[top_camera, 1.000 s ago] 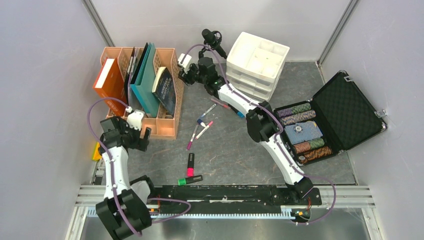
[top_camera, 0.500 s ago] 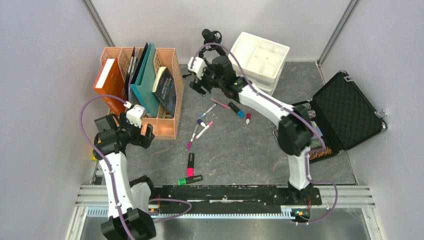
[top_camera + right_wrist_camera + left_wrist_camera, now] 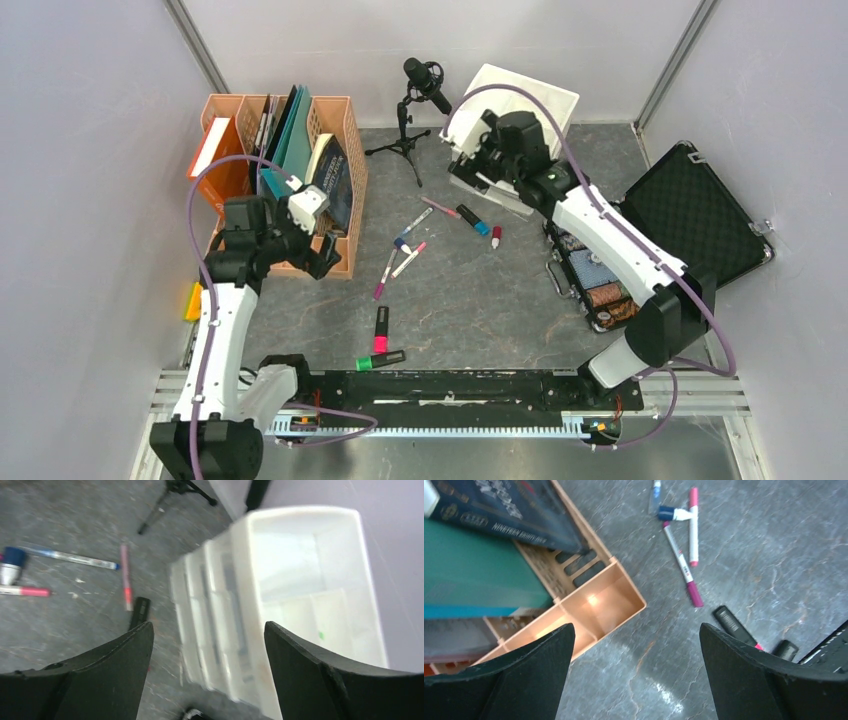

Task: Organize the desk
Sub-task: Move the storage box to the center of the board.

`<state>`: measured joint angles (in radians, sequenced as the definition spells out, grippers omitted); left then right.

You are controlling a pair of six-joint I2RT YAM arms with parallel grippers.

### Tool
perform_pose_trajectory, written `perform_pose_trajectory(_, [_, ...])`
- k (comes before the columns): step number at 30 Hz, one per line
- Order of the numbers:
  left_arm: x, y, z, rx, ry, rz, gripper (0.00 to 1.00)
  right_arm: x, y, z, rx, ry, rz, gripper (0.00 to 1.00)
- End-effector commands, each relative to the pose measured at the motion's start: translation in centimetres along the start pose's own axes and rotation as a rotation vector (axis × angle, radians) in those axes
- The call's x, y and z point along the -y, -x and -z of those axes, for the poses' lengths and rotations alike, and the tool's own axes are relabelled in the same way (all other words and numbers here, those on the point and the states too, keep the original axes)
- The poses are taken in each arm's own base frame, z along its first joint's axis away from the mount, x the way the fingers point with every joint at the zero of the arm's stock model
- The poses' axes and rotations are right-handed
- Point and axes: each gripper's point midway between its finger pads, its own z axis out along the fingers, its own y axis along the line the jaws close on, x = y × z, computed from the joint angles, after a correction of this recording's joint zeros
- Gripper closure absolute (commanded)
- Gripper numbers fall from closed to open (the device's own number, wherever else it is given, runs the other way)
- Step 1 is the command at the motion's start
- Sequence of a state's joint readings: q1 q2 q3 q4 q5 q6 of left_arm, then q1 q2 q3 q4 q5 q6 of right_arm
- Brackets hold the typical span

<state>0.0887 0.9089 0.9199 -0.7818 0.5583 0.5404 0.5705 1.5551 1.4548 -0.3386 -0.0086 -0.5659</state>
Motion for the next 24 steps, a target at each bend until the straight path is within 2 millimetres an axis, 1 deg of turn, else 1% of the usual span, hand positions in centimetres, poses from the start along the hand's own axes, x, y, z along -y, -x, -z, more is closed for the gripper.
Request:
perform_pose_trajectory(1, [-0.1, 3.6, -0.5, 0.066, 0.016, 0.030, 0.00, 5.2, 0.1, 2.4, -0.073, -0.130, 0.013, 0.12])
perform_pose_trajectory(2, [0.7, 4.1, -1.0, 0.071, -0.014, 0.015, 0.00, 5.8, -0.2, 2.2, -0.094, -0.136, 0.018, 0.12])
perform_pose_trajectory(6, [1.1, 4.8, -1.9, 0.093, -0.031, 0.022, 0.00, 8.3, -0.4, 1.3, -0.136, -0.170, 0.030, 0.12])
perform_pose_trajectory(11, [1.0, 5.2, -2.5, 0.098, -0.027, 0.027, 0.00, 9.8, -1.3, -1.1, -0.199, -0.144, 0.033, 0.14])
perform_pose_trajectory(13, [0.8, 5.2, -2.6, 0.099, -0.021, 0.025, 0.00, 9.9, -2.2, -2.0, -0.224, -0.133, 0.035, 0.15])
perform_pose_trajectory(20, [1.2, 5.1, -3.1, 0.093, -0.045, 0.041, 0.00, 10.4, -5.0, -3.1, -0.287, -0.120, 0.037, 0.15])
perform_pose_trajectory(24, [1.3, 4.8, -3.5, 0.087, -0.057, 0.054, 0.00, 10.2, -6.3, -3.8, -0.297, -0.097, 0.024, 0.16])
